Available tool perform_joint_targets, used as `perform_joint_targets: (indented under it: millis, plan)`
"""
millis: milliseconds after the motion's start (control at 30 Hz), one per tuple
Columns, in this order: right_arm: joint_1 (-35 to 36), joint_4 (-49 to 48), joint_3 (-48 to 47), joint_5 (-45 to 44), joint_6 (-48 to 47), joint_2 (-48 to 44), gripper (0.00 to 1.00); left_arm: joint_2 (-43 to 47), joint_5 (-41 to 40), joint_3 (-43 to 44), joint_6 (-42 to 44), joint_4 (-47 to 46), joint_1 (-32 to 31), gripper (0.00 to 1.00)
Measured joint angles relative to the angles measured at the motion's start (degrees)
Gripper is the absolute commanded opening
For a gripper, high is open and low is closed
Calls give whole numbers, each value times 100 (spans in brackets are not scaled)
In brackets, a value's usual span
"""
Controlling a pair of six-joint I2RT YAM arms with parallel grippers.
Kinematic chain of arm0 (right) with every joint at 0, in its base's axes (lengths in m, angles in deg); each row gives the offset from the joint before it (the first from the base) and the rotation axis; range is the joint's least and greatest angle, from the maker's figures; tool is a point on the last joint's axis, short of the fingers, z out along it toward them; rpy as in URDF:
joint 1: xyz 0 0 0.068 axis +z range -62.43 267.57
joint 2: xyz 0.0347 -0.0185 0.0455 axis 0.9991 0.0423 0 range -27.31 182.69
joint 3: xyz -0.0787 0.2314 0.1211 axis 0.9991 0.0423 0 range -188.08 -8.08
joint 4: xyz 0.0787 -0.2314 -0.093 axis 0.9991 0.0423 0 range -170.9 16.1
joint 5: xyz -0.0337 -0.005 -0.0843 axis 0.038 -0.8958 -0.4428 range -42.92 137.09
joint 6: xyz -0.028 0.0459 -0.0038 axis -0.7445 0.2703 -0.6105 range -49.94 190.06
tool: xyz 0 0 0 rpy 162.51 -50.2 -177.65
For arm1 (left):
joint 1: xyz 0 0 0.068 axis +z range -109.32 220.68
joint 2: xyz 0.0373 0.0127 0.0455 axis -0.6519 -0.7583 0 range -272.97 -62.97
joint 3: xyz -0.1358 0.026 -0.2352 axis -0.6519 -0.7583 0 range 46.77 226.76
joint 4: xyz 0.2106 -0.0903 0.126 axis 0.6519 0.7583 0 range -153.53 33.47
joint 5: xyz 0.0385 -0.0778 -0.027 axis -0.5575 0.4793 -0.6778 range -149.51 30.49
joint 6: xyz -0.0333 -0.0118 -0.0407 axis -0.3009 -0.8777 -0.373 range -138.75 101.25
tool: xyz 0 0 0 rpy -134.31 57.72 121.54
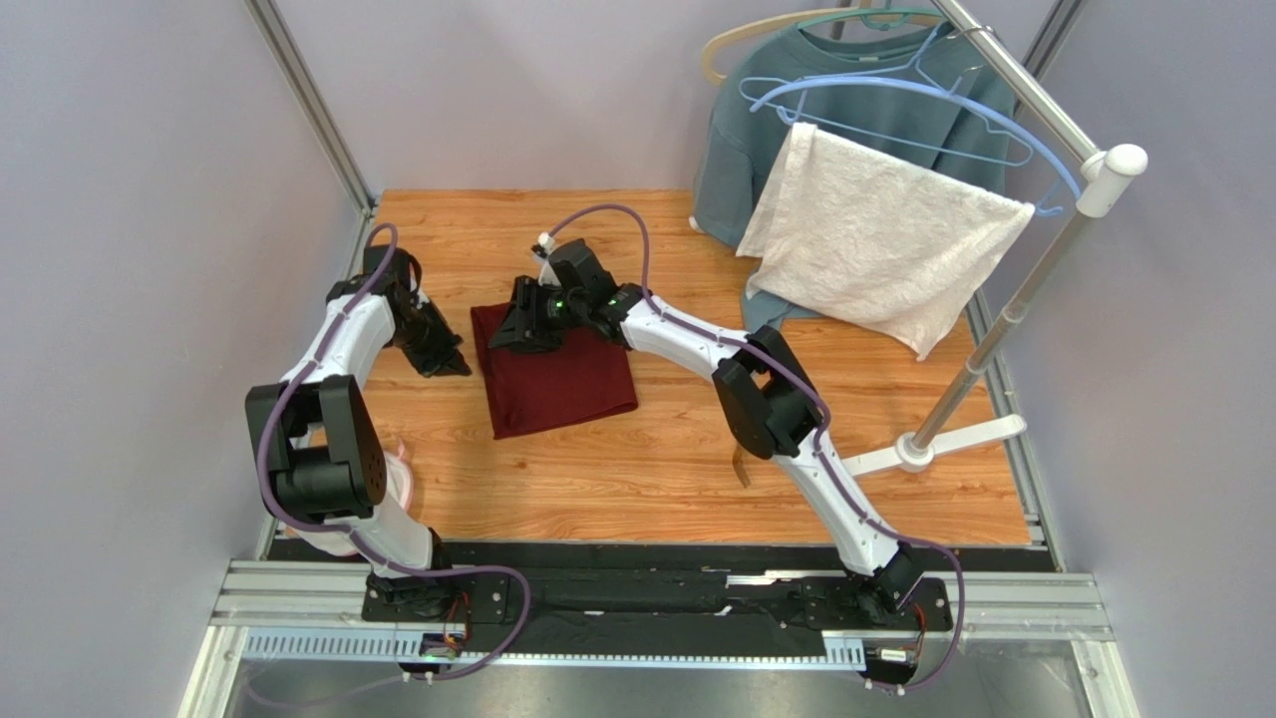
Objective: Fold the napkin into a case and place the utensils inside
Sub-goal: Fold the rectangle-folded napkin at the center of the board.
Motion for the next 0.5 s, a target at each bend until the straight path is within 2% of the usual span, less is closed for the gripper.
perform_joint_targets:
  millis: [67,200,367,433,500]
  plan:
    - [-50,-46,50,214,-109,-17,55,0,9,44,94,42,4,8]
    - [-295,-4,861,520,-476,-450,53,0,225,249,278,92,7,9]
    - [-822,728,1895,363,-1266,-1353,34,-326,457,708,398,157,-275,6]
    - [-953,894,2297,212,-1473,-1705,27,-756,380,1108,426,179,-651,6]
    - [-984,992,2732,61,-1655,-2011,25,-1161,223,1408,446,177,-1080,5]
